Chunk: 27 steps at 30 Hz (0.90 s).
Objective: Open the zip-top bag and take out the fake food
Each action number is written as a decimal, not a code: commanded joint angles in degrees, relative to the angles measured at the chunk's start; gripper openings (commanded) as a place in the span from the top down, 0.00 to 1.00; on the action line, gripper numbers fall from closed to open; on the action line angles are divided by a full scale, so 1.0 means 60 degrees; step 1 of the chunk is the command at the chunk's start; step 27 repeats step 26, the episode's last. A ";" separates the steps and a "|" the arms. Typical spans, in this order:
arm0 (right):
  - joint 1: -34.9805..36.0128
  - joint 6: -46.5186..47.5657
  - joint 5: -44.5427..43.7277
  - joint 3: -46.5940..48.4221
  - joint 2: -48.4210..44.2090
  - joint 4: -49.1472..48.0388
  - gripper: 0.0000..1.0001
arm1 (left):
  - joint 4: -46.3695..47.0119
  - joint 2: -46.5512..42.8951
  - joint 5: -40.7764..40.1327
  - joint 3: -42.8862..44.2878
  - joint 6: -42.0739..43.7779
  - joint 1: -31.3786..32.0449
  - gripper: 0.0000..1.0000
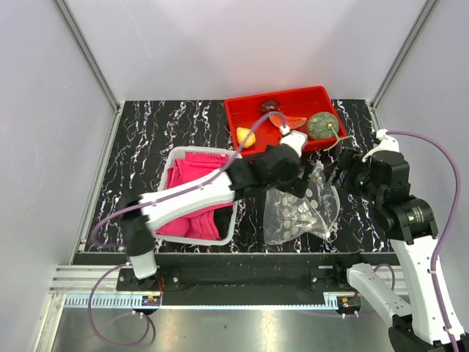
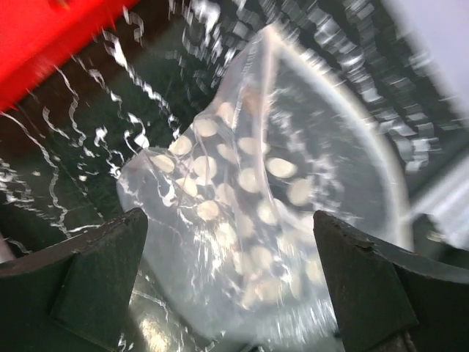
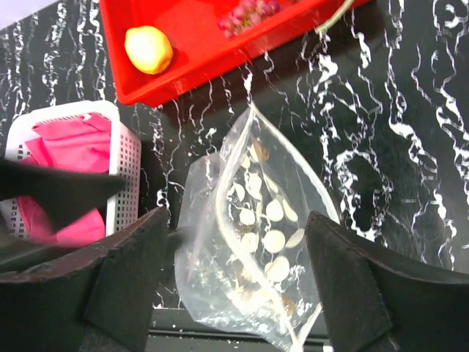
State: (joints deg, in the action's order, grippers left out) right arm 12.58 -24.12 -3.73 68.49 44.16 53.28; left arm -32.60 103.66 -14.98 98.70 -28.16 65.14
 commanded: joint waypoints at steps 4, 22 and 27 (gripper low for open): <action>-0.0031 -0.0447 -0.0507 -0.0018 -0.0504 0.0334 0.00 | 0.1433 -0.3676 0.0971 -0.2032 0.0168 0.0056 0.01; -0.0031 -0.1181 0.1495 -0.1452 -0.0167 -0.0893 0.00 | 0.4289 -0.9042 0.1398 -0.8360 -0.1838 -0.0823 0.01; -0.0031 -0.1327 0.2654 -0.2200 -0.0797 -0.1963 0.00 | 0.5778 -0.9745 0.1983 -0.9123 -0.1957 -0.0853 0.01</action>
